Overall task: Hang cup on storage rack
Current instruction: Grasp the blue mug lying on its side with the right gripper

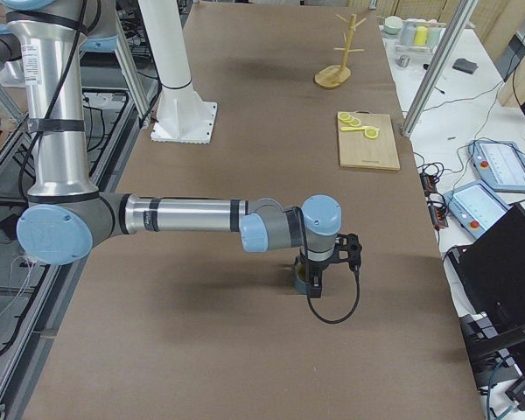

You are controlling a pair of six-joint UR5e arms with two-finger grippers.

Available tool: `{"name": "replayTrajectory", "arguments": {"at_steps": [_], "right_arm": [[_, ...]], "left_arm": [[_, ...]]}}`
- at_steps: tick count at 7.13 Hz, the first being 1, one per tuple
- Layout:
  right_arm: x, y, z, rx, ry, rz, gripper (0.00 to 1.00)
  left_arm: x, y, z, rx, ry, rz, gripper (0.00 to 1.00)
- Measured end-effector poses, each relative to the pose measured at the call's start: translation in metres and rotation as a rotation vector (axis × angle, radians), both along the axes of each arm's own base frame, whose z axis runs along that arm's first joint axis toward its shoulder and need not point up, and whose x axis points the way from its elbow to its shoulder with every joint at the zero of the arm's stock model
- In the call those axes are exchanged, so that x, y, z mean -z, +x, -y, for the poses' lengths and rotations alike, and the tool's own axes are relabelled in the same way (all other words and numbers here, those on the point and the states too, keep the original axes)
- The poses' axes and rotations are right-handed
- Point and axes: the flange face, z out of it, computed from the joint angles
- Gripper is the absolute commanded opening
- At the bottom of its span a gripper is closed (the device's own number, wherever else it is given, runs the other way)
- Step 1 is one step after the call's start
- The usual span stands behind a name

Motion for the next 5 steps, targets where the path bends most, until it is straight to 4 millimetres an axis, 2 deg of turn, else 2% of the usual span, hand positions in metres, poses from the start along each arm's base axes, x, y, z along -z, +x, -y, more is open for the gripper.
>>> {"name": "replayTrajectory", "arguments": {"at_steps": [2, 3, 5], "right_arm": [[-0.004, 0.006, -0.036, -0.007, -0.007, 0.001, 1.0], [-0.007, 0.007, -0.047, -0.007, -0.012, 0.002, 1.0], [-0.012, 0.009, -0.066, -0.009, -0.024, 0.015, 1.0]], "left_arm": [[-0.005, -0.006, -0.043, 0.005, -0.016, -0.001, 0.98], [-0.007, -0.01, -0.06, 0.01, -0.024, -0.003, 0.98], [-0.009, -0.016, -0.078, 0.021, -0.038, -0.01, 0.98]]}}
